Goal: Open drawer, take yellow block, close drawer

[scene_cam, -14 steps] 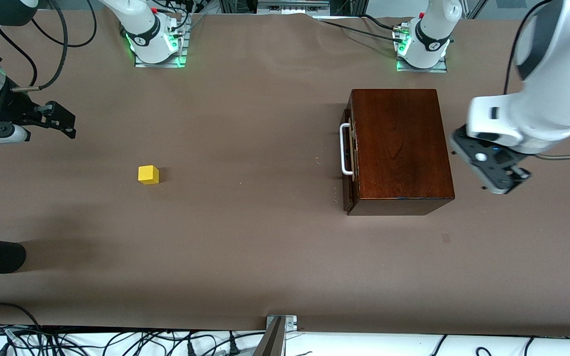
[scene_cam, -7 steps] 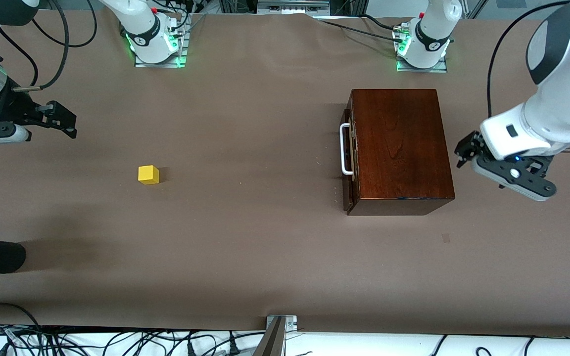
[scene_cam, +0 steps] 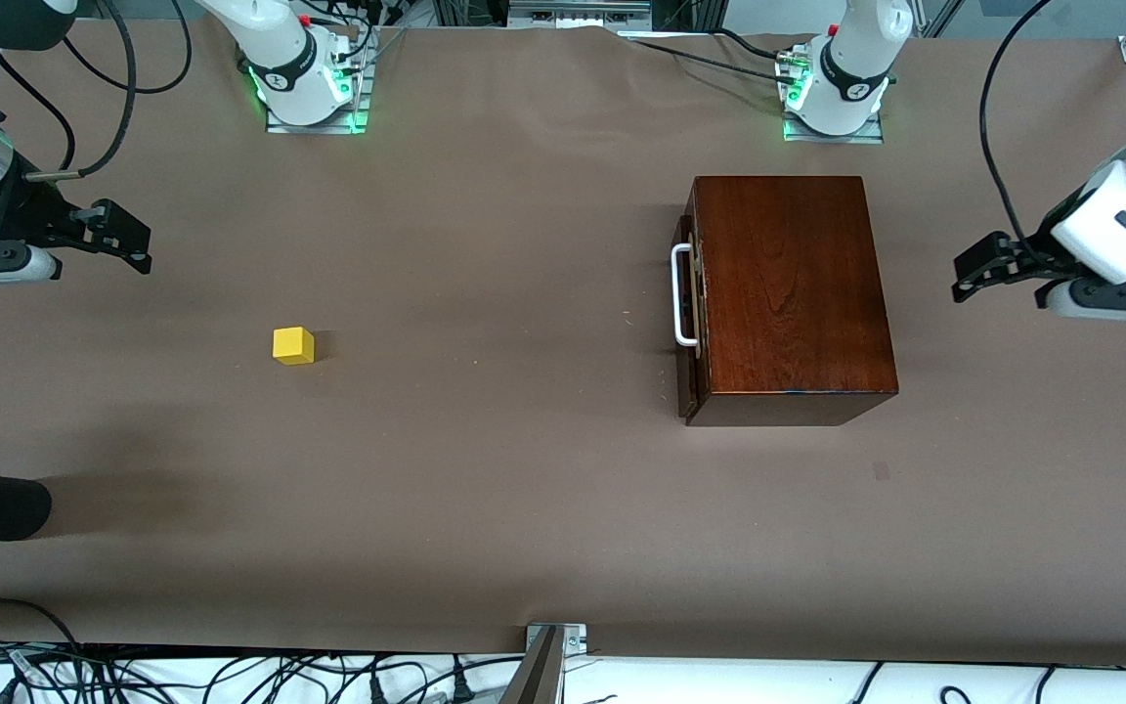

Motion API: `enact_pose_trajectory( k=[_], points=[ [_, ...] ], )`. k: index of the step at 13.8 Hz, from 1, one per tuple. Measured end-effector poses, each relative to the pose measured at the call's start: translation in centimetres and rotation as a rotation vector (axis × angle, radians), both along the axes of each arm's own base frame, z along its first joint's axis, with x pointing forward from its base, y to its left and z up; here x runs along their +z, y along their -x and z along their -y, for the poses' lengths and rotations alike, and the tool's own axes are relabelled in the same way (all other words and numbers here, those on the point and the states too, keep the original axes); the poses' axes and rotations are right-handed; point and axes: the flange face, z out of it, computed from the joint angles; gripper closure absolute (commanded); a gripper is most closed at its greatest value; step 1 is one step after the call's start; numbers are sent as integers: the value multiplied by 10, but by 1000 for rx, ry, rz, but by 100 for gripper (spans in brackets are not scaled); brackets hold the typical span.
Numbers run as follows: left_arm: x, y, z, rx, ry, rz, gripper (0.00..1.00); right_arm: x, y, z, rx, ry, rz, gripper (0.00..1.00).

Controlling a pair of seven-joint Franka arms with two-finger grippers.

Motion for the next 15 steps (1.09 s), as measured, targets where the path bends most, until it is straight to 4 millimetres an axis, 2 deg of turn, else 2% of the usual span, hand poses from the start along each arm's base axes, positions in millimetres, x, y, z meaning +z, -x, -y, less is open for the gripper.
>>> enact_pose_trajectory(
  k=[2,4,15],
  points=[
    [-13,11,-2,22,0,5,0,0,0,0,0,0,0,0],
    [-17,18,1,28,-1,5,0,0,0,0,0,0,0,0],
    [-6,26,17,24,-2,26,0,0,0,0,0,0,0,0]
  ],
)
